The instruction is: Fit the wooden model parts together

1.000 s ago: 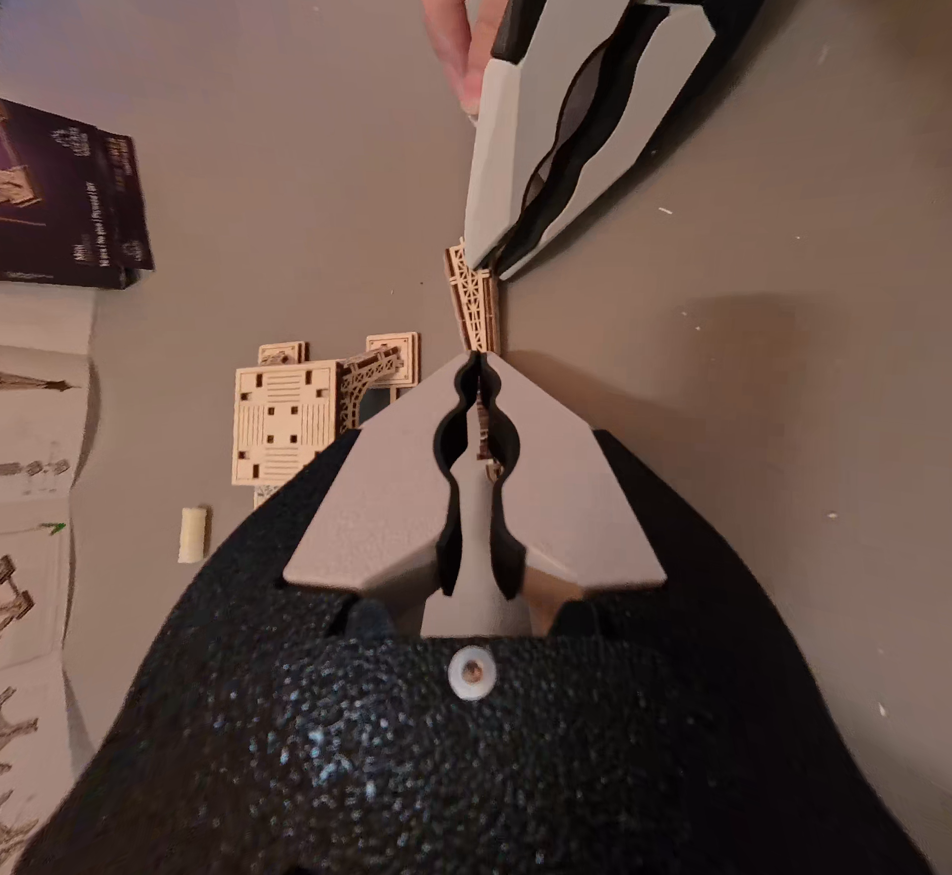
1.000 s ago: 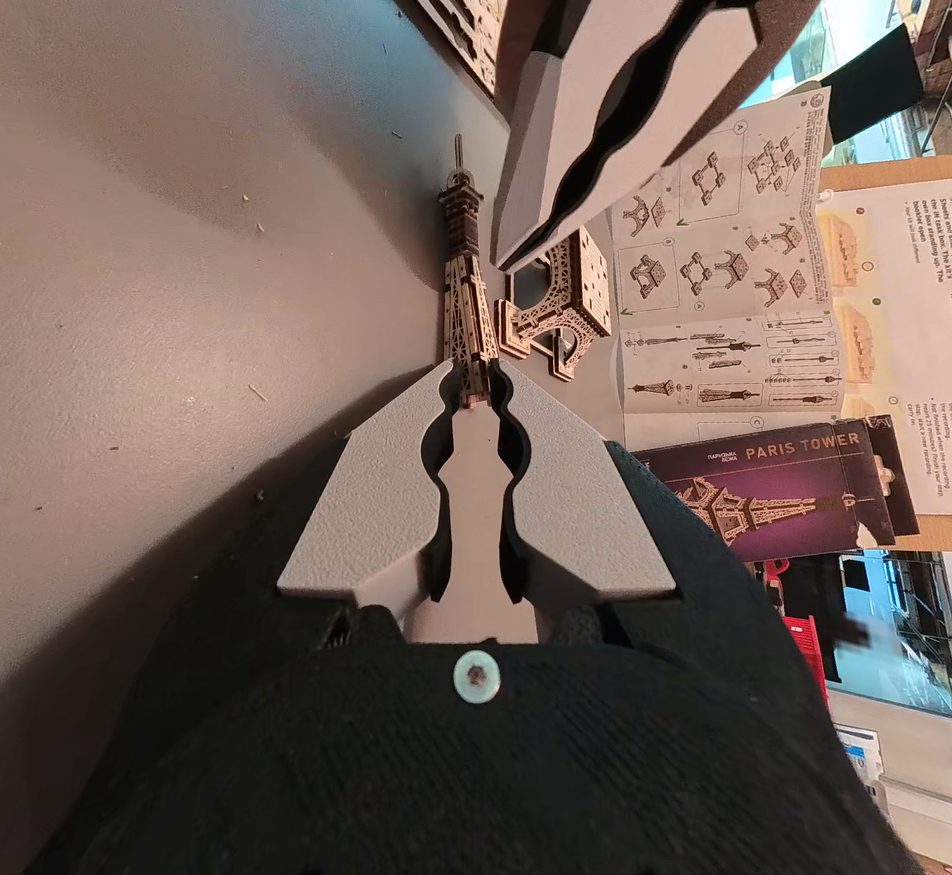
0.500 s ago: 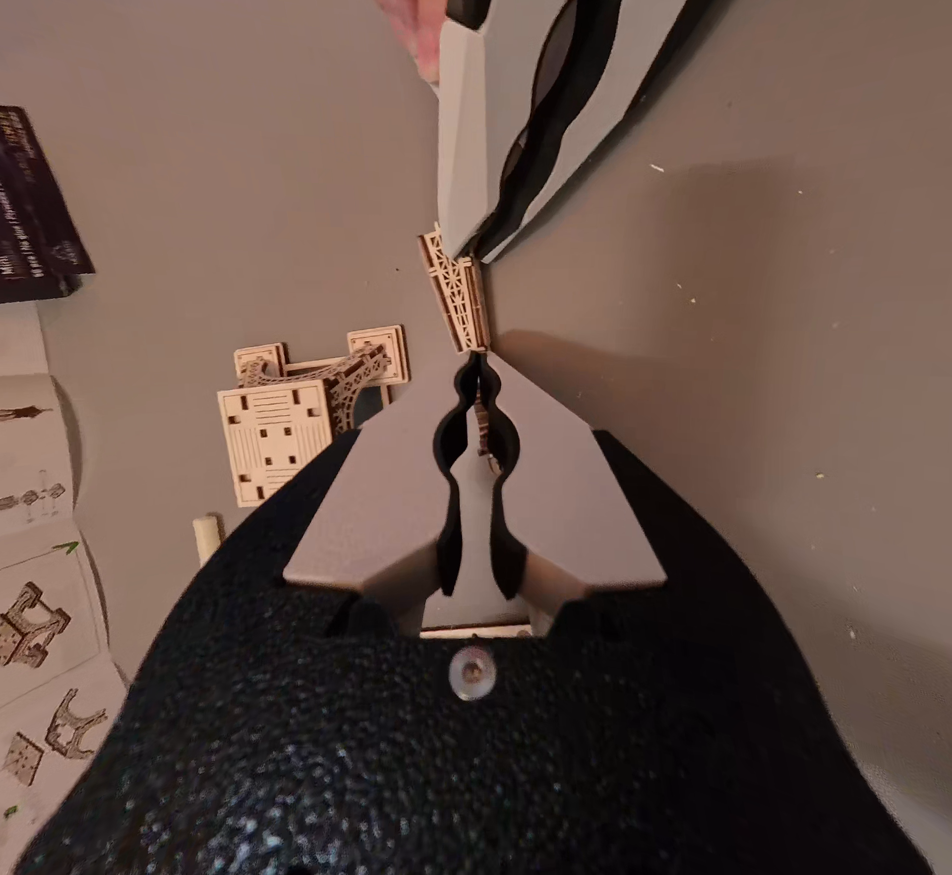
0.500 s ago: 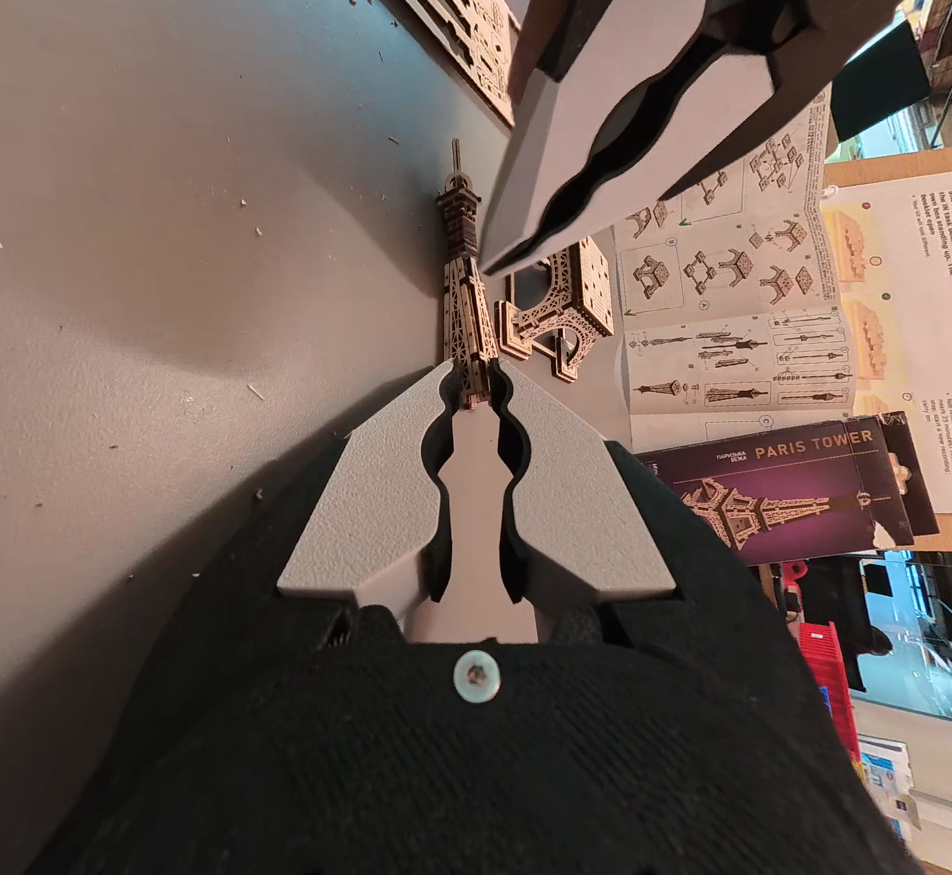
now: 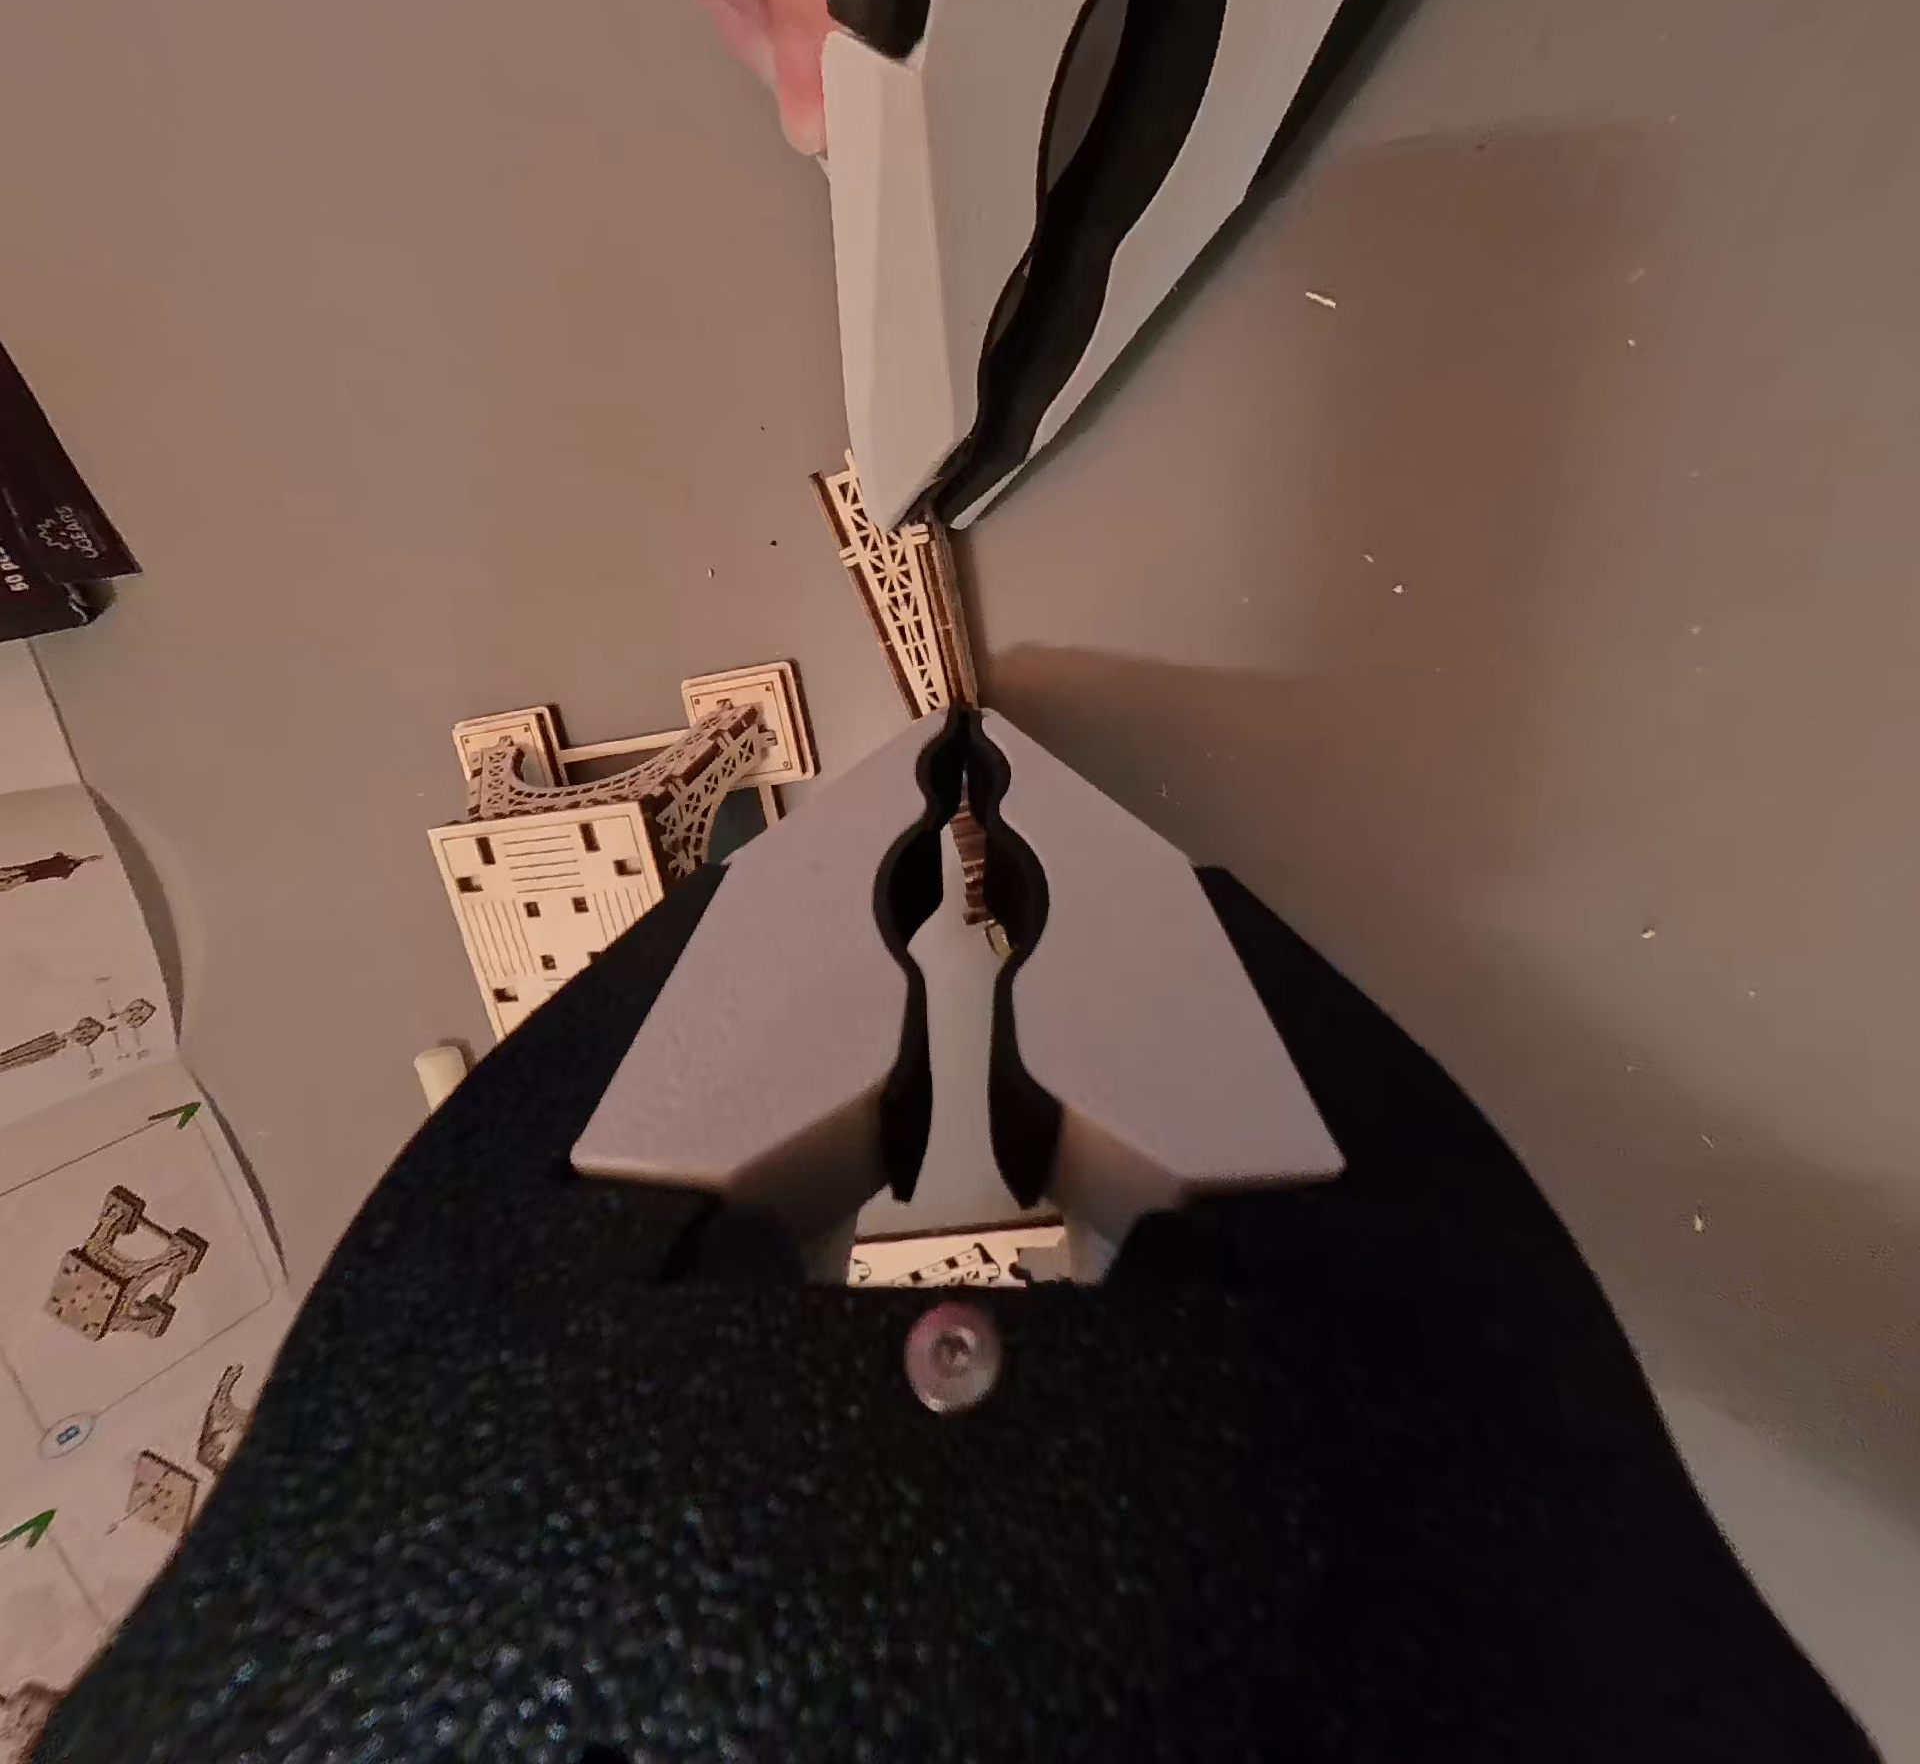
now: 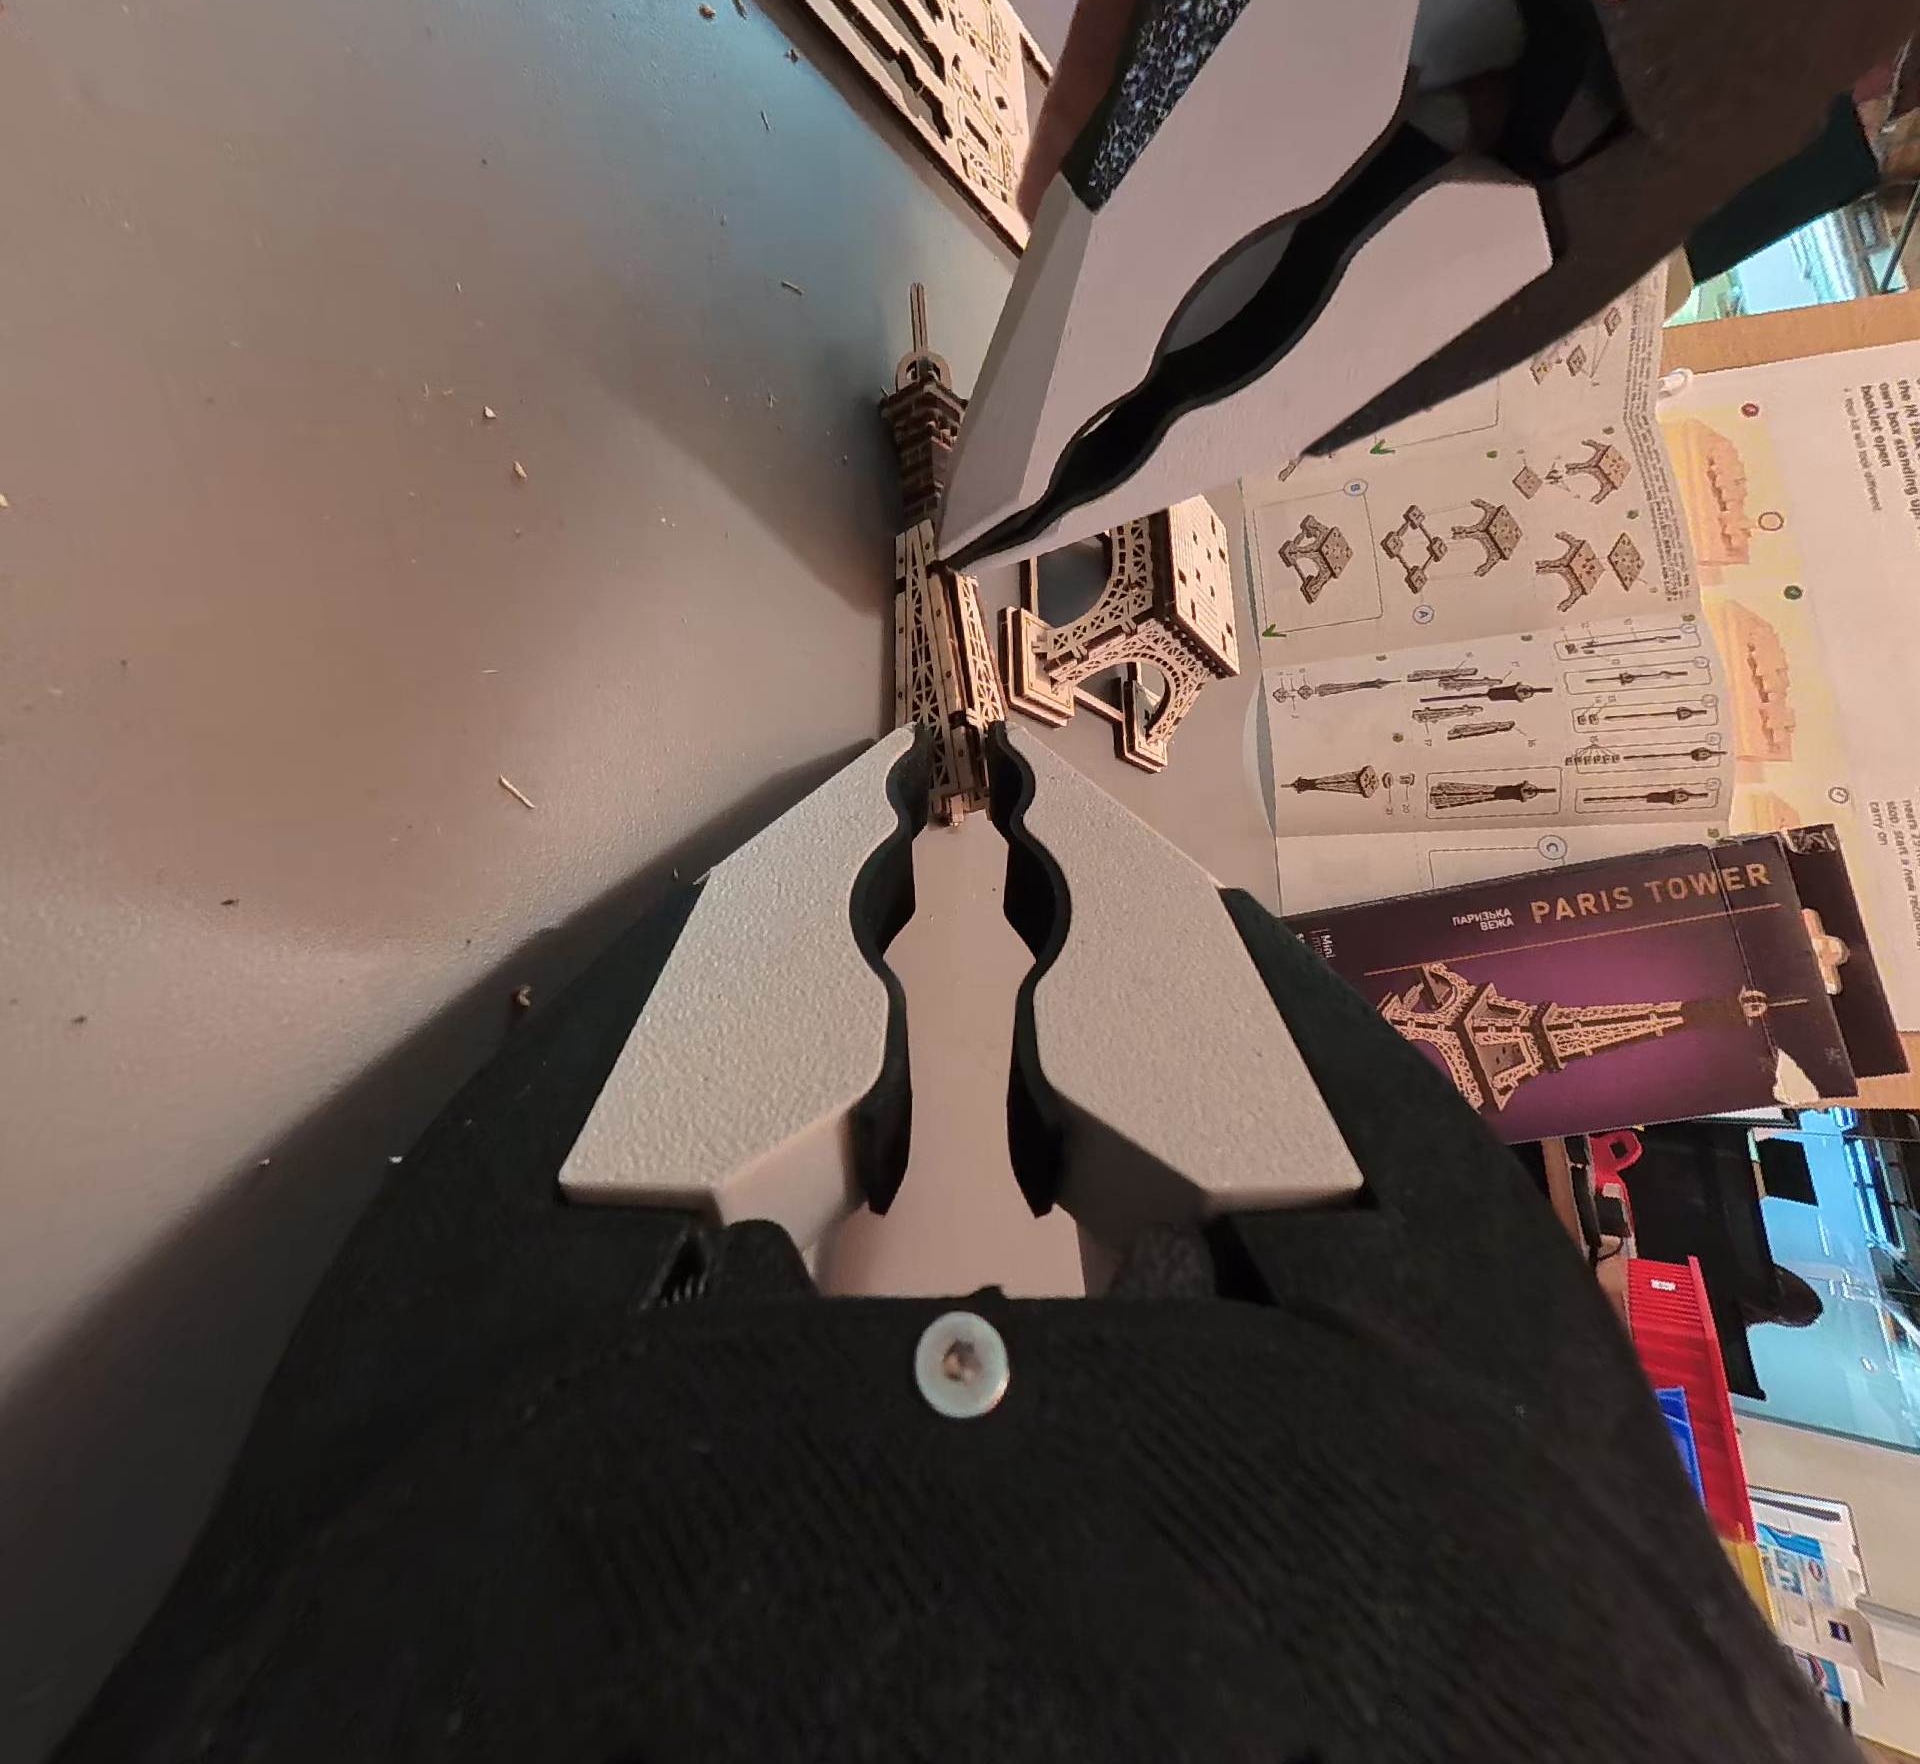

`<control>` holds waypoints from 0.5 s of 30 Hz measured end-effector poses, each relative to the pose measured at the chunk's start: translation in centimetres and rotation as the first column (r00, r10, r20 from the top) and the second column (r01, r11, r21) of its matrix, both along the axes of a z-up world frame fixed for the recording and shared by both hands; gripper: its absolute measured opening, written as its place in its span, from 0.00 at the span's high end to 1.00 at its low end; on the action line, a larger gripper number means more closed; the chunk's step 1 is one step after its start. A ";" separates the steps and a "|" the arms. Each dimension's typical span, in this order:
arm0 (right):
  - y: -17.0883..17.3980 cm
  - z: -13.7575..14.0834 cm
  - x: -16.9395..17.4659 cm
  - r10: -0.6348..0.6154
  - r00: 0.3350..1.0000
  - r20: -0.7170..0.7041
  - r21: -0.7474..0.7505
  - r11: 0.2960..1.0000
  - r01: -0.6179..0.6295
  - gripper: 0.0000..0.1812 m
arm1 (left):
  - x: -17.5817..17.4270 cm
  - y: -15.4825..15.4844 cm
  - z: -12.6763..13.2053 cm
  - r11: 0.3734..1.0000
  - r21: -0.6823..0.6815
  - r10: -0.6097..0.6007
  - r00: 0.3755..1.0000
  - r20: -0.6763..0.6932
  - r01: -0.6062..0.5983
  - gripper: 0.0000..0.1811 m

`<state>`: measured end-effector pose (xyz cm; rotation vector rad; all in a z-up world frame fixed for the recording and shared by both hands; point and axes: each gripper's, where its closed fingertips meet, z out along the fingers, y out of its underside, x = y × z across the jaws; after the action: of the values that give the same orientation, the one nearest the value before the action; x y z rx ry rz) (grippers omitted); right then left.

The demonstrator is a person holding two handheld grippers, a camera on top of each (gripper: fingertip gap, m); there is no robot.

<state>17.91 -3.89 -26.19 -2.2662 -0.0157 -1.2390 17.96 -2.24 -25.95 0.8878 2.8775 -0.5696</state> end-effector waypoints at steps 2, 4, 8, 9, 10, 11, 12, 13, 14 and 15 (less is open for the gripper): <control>0.2 0.0 0.0 -0.001 1.000 -0.003 0.002 1.000 0.001 0.95 | 0.0 0.0 0.0 1.000 0.031 -0.001 1.000 0.024 0.000 1.00; 0.3 0.0 0.4 -0.005 1.000 -0.007 0.009 1.000 0.005 0.95 | 0.0 0.1 -0.1 0.998 0.065 -0.002 0.998 0.058 -0.001 1.00; 0.4 0.0 0.6 -0.005 1.000 -0.008 0.021 1.000 0.005 0.95 | 0.1 0.1 -0.1 0.993 0.119 0.002 0.997 0.075 -0.011 1.00; 0.4 0.0 0.6 -0.004 1.000 -0.009 0.023 1.000 0.005 0.95 | 0.1 0.1 -0.1 0.992 0.126 0.007 0.998 0.065 -0.015 1.00; 0.5 0.0 0.7 -0.005 1.000 -0.008 0.024 1.000 0.005 0.95 | 0.1 0.1 -0.1 0.991 0.129 0.011 0.998 0.058 -0.018 1.00; 0.5 0.0 0.7 -0.005 1.000 -0.007 0.023 1.000 0.005 0.95 | 0.1 0.1 -0.1 0.991 0.130 0.017 0.998 0.053 -0.024 1.00; 0.5 -0.1 0.7 -0.005 1.000 -0.006 0.022 1.000 0.005 0.95 | 0.1 0.1 -0.1 0.991 0.131 0.023 0.998 0.053 -0.030 1.00; 0.5 -0.1 0.7 -0.005 1.000 -0.004 0.022 1.000 0.006 0.95 | 0.1 0.1 -0.1 0.991 0.132 0.025 0.998 0.054 -0.032 1.00; 0.6 -0.1 0.8 -0.005 1.000 -0.003 0.024 1.000 0.005 0.95 | 0.1 0.1 -0.1 0.990 0.139 0.026 0.998 0.054 -0.034 1.00; 0.6 -0.1 0.8 -0.005 1.000 -0.003 0.027 1.000 0.005 0.95 | 0.1 0.1 -0.1 0.988 0.149 0.026 0.998 0.050 -0.033 1.00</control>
<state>18.72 -3.29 -26.30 -2.2464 0.0078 -1.2319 18.02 -2.14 -26.08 0.8630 2.9154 -0.3281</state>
